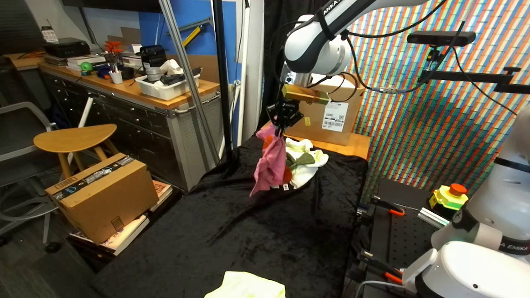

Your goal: Pick up the clothes and fruit plush toy and put them in one place

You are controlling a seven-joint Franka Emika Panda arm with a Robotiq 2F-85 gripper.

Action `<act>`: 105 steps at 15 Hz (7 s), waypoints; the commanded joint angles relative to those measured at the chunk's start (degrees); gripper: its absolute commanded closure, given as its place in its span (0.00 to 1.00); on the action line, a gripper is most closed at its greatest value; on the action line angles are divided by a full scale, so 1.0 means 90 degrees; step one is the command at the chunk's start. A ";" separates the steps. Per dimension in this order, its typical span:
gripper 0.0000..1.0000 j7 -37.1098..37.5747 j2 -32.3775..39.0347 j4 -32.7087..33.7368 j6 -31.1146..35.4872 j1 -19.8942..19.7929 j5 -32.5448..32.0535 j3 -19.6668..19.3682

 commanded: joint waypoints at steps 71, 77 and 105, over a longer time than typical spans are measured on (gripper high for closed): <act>0.00 -0.0652 0.2837 0.0610 0.1412 0.3562 -0.4246 0.1165; 0.00 -0.0351 0.2701 0.0515 0.1720 0.4081 -0.4152 0.1128; 0.72 0.0892 0.3013 0.1153 0.1196 0.6066 -0.4105 0.0263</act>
